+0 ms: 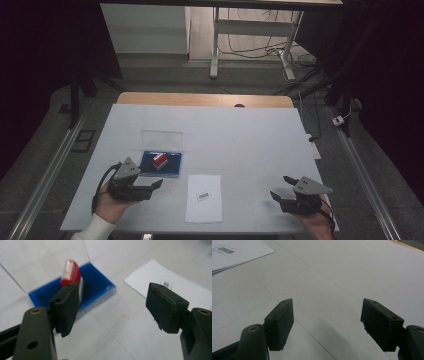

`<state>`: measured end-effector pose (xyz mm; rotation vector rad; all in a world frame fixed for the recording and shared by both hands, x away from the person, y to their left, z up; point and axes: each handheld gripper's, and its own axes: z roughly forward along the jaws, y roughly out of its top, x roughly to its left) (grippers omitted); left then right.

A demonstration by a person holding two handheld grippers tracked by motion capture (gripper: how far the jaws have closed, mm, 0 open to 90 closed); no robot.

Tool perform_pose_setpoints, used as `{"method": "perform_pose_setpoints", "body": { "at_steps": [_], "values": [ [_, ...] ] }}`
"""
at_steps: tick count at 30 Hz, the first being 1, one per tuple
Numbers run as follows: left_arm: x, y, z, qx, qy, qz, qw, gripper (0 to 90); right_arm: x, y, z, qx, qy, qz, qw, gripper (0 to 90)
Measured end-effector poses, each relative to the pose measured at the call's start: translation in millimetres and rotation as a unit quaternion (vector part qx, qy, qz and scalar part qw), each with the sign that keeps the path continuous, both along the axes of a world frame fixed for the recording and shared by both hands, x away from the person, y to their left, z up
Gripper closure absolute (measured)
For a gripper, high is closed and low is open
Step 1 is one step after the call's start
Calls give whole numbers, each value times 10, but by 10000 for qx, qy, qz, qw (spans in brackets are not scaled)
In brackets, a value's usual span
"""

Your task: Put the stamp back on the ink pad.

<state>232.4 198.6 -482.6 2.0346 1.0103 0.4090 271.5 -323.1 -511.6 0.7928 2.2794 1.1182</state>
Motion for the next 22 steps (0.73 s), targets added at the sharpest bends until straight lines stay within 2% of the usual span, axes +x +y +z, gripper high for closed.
{"method": "perform_pose_setpoints", "body": {
  "at_steps": [4, 8, 13, 22],
  "values": [
    [-126, 70, -125, -29, 84, 14, 10000, 277, -5, 1, 3, 69, 2, 56, 10000, 261],
    [-155, 104, -235, 1, 184, 61, 9998, 279, -16, 13, 7, 67, -16, 107, 9999, 260],
    [-143, 96, -235, 13, 105, 47, 9999, 284, -20, 0, 15, 118, -37, 112, 9999, 260],
    [-140, 110, -245, 25, 139, 73, 9999, 285, -20, 16, 21, 110, -49, 151, 9998, 259]
  ]
}}
